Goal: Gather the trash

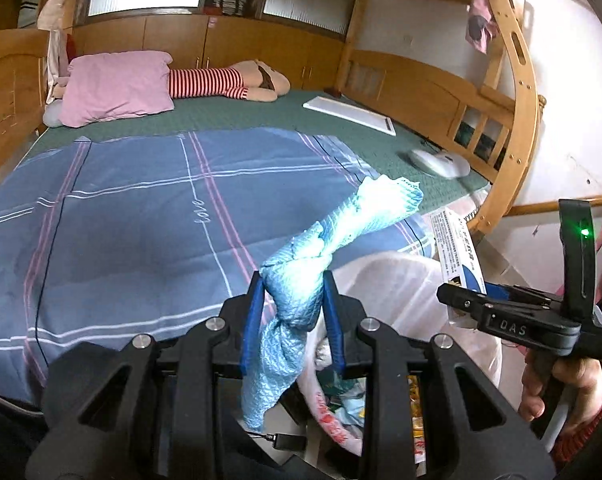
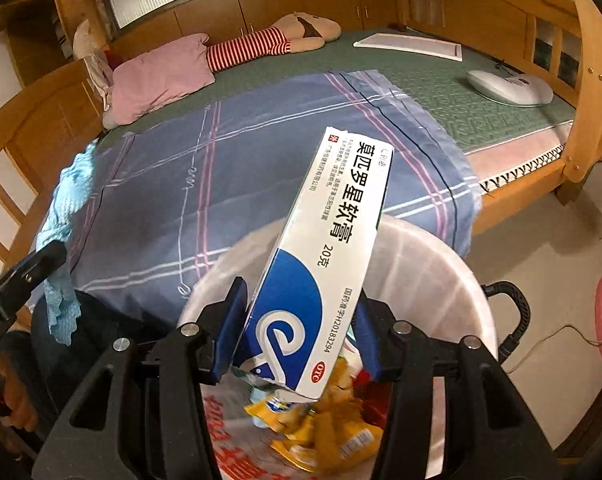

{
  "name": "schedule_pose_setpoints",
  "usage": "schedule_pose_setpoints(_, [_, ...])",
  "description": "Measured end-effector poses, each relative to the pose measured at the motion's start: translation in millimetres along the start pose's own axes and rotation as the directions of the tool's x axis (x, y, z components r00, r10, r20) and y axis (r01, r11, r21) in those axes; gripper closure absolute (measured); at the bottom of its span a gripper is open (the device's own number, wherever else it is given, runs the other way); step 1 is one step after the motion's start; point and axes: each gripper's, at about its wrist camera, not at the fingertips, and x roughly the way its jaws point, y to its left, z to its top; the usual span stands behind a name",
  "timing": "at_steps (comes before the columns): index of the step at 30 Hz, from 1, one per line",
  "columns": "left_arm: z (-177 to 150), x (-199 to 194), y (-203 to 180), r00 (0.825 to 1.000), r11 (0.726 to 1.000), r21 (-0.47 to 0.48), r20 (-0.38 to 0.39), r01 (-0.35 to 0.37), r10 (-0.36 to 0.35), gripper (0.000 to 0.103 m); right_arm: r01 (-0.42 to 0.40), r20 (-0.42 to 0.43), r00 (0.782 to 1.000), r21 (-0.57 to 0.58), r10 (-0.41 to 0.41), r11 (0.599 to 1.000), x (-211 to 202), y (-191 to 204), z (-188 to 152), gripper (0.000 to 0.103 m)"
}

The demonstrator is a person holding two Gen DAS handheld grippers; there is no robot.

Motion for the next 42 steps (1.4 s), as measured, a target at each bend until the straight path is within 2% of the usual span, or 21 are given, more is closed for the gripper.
schedule_pose_setpoints(4, [-8.2,8.8,-15.5,0.999,1.0,0.001,-0.036,0.008,-0.008,0.074,0.004,-0.017,1.0,-0.028,-0.005,1.0,-3.1,-6.7,-13.7,0.053])
schedule_pose_setpoints(7, [-14.0,16.9,-24.1,0.998,1.0,0.014,-0.067,0.016,-0.015,0.074,-0.04,-0.047,0.998,-0.04,0.038,0.998,-0.6,-13.0,-17.9,0.051])
schedule_pose_setpoints(10, [-15.8,26.5,-28.6,0.994,1.0,0.012,-0.102,0.029,-0.027,0.074,-0.026,0.014,1.0,0.008,0.026,1.0,-12.7,-26.3,-17.8,0.029])
schedule_pose_setpoints(14, [-22.3,38.8,-39.5,0.984,0.995,0.034,-0.157,0.096,-0.09,0.073,-0.088,0.086,0.993,0.116,0.078,0.989,-28.9,-48.3,-11.6,0.028])
schedule_pose_setpoints(16, [-27.6,44.0,-46.3,0.977,0.992,0.045,-0.182,0.118,-0.108,0.067,-0.1,0.126,0.989,0.146,0.082,0.984,-36.8,-56.1,-9.0,0.026])
schedule_pose_setpoints(17, [-28.9,46.9,-50.1,0.975,0.991,0.049,-0.193,0.125,-0.114,0.061,-0.1,0.145,0.986,0.158,0.077,0.982,-41.4,-59.7,-8.4,0.024])
schedule_pose_setpoints(19, [-32.9,51.6,-53.4,0.97,0.99,0.052,-0.213,0.132,-0.118,0.047,-0.083,0.164,0.985,0.174,0.054,0.981,-48.2,-63.9,-6.3,0.022])
schedule_pose_setpoints(20, [-33.8,52.2,-53.6,0.97,0.991,0.051,-0.215,0.127,-0.113,0.035,-0.057,0.169,0.985,0.182,0.026,0.982,-52.5,-63.7,-5.3,0.02])
schedule_pose_setpoints(21, [-33.9,51.8,-53.2,0.972,0.992,0.05,-0.211,0.117,-0.104,0.025,-0.032,0.167,0.986,0.187,0.001,0.982,-54.9,-63.8,-4.3,0.018])
schedule_pose_setpoints(23, [-32.0,45.7,-49.3,0.982,0.997,0.052,-0.181,0.057,-0.046,0.015,0.023,0.155,0.986,0.19,-0.053,0.982,-57.2,-62.8,-2.3,0.014])
schedule_pose_setpoints(25, [-27.4,37.4,-43.9,0.989,0.998,0.048,-0.143,-0.032,0.039,0.01,0.104,0.136,0.983,0.168,-0.128,0.98,-60.6,-52.1,-1.4,0.014])
schedule_pose_setpoints(28, [-17.0,17.7,-34.5,0.979,0.982,0.012,-0.077,-0.191,0.191,0.006,0.156,0.154,0.973,0.114,-0.173,0.981,-69.2,-33.7,-3.5,0.011])
schedule_pose_setpoints(30, [-8.3,2.4,-28.9,0.967,0.967,-0.037,-0.046,-0.251,0.249,0.003,0.157,0.196,0.966,0.07,-0.168,0.985,-79.2,-17.7,-5.3,0.006])
schedule_pose_setpoints(35, [4.7,-45.5,-15.1,0.961,0.949,-0.178,0.054,-0.259,0.272,0.003,0.14,0.263,0.957,-0.045,-0.124,0.989,-93.0,16.2,-11.1,0.003])
schedule_pose_setpoints(39, [3.5,-56.2,-4.8,0.962,0.943,-0.223,0.067,-0.245,0.266,0.003,0.144,0.261,0.958,-0.09,-0.116,0.986,-86.1,26.9,-13.7,0.003])
schedule_pose_setpoints(42, [2.8,-52.9,-1.9,0.948,0.933,-0.213,0.068,-0.29,0.31,0.003,0.152,0.24,0.963,-0.096,-0.125,0.984,-78.8,30.0,-15.3,0.003])
